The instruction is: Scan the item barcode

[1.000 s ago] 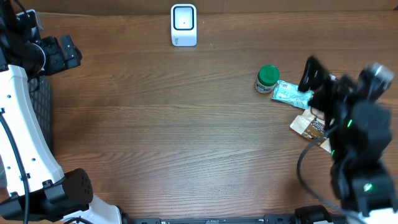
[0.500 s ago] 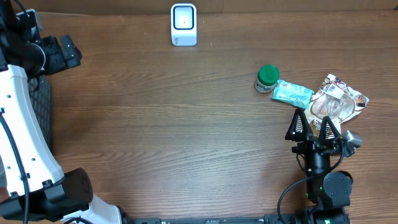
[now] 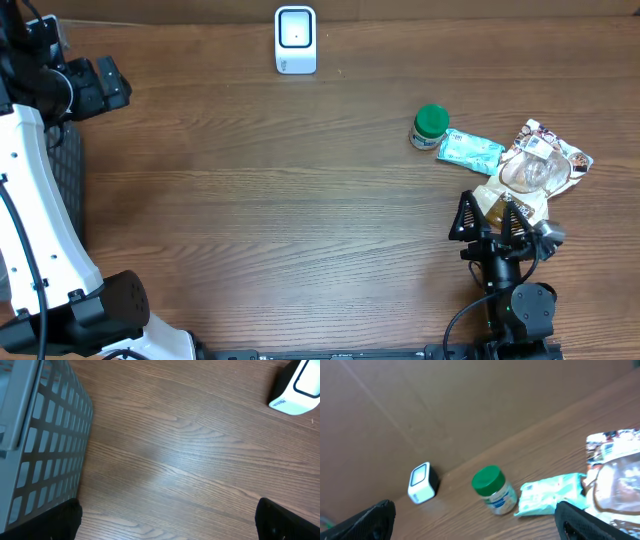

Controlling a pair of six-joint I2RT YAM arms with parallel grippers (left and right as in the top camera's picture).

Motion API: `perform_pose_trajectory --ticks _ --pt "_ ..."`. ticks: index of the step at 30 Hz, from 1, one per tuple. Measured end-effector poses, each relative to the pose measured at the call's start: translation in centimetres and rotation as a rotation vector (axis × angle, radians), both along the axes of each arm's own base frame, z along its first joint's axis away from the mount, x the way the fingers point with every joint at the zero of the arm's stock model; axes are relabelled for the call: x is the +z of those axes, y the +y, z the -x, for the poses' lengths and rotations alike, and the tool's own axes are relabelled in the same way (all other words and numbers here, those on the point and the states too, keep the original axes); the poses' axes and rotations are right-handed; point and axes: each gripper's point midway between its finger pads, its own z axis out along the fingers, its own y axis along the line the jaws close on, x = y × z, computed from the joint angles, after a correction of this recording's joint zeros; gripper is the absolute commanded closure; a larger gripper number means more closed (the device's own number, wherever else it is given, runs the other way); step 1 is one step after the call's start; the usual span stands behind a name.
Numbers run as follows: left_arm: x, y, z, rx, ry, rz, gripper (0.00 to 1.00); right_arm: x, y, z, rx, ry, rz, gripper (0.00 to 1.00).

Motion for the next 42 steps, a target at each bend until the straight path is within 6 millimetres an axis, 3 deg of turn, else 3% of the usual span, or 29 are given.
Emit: perform_pose_trajectory --ticks 25,31,34,38,42 --pt "0.0 0.0 0.0 0.000 0.000 0.000 0.00 0.0 0.9 0.0 0.051 0.002 -0.001 0.00" --pt "0.2 -1.6 0.0 -0.040 -0.004 -0.004 0.00 -0.1 0.9 0.0 0.051 0.002 -0.001 0.00" --pt "0.7 -4.1 1.6 -0.095 -0.015 -0.007 0.00 -0.1 0.9 0.0 0.051 0.003 -0.001 0.00" --pt "2.1 -7.8 5.5 -0.182 -0.095 -0.031 0.00 -0.1 0.9 0.0 0.051 0.003 -0.001 0.00" --pt "3.1 -8.5 7.7 -0.196 -0.268 -0.083 0.00 -0.1 0.9 0.0 0.051 0.003 -0.001 0.00"
